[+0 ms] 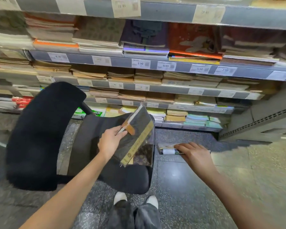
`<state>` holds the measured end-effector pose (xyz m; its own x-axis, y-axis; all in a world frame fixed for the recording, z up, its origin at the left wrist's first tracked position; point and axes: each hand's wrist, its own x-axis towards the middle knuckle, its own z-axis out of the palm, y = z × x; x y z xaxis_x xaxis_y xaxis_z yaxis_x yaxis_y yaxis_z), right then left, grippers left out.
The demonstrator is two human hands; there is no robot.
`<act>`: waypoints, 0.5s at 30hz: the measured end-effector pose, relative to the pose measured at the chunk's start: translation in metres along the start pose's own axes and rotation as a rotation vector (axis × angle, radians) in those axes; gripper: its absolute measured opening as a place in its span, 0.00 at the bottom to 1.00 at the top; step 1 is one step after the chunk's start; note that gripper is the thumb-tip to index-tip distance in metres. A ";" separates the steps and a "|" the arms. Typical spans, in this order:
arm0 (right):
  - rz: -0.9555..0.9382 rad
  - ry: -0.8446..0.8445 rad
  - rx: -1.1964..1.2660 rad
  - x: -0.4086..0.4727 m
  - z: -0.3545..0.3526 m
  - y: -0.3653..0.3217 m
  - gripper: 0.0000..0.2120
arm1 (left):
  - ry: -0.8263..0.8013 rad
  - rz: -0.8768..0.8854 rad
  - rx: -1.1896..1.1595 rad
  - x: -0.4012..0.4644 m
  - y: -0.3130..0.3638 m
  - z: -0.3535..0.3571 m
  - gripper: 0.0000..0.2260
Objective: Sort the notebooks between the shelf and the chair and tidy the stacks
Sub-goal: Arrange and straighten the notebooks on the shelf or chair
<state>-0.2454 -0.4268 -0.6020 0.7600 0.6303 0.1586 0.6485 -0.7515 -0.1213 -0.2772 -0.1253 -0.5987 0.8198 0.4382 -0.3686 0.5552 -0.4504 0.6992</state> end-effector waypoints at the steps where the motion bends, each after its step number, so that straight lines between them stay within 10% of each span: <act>1: 0.009 -0.001 -0.001 -0.001 0.004 0.000 0.19 | -0.033 -0.037 -0.100 0.003 -0.009 0.005 0.12; 15: 0.065 -0.020 0.025 -0.020 0.045 0.008 0.20 | -0.343 -0.415 -0.517 0.055 -0.080 0.044 0.13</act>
<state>-0.2536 -0.4371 -0.6499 0.8012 0.5841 0.1299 0.5983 -0.7862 -0.1549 -0.2704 -0.0998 -0.7019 0.6018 0.1869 -0.7765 0.7614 0.1593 0.6284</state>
